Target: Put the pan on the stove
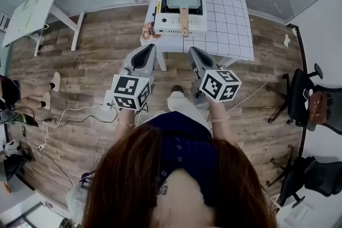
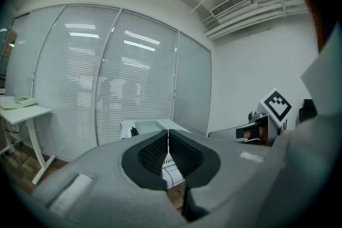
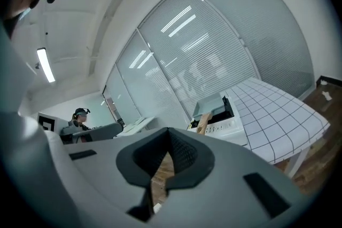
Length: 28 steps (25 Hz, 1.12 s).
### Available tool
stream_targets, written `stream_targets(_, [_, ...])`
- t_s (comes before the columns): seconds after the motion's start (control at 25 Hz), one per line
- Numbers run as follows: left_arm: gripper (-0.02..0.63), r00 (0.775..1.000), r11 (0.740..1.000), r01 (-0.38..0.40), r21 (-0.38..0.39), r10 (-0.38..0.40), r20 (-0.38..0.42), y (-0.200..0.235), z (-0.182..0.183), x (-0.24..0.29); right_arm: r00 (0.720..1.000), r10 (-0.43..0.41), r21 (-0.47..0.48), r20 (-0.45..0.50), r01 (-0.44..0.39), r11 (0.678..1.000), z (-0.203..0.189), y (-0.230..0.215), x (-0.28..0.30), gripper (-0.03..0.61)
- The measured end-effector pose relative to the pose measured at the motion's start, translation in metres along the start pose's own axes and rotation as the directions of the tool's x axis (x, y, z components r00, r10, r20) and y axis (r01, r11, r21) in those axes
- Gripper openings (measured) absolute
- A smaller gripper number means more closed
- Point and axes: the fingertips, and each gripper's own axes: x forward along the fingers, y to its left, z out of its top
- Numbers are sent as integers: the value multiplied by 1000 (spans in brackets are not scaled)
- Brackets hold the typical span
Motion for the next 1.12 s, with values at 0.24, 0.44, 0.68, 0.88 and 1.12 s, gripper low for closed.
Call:
stream_targets(0.24, [14, 1000, 1000, 12, 1, -12, 15, -7, 1, -10, 999, -38, -72, 27, 40, 997, 2, 8, -13, 9])
stream_targets(0.44, [14, 1000, 1000, 21, 3, -21, 17, -15, 0, -19, 997, -60, -93, 49, 65, 994, 3, 14, -25, 9])
stream_targets(0.68, [14, 999, 1000, 25, 2, -25, 24, -24, -3, -33, 995, -73, -124, 61, 80, 989, -3, 23, -39, 9])
stream_targets(0.88, [14, 999, 1000, 21, 2, -21, 31, -28, -5, -46, 994, -79, -156, 70, 90, 984, -7, 33, -48, 9])
stream_targets(1.12, [14, 999, 1000, 24, 8, -24, 36, -36, -6, -56, 992, -95, -195, 85, 110, 975, -10, 40, -59, 9])
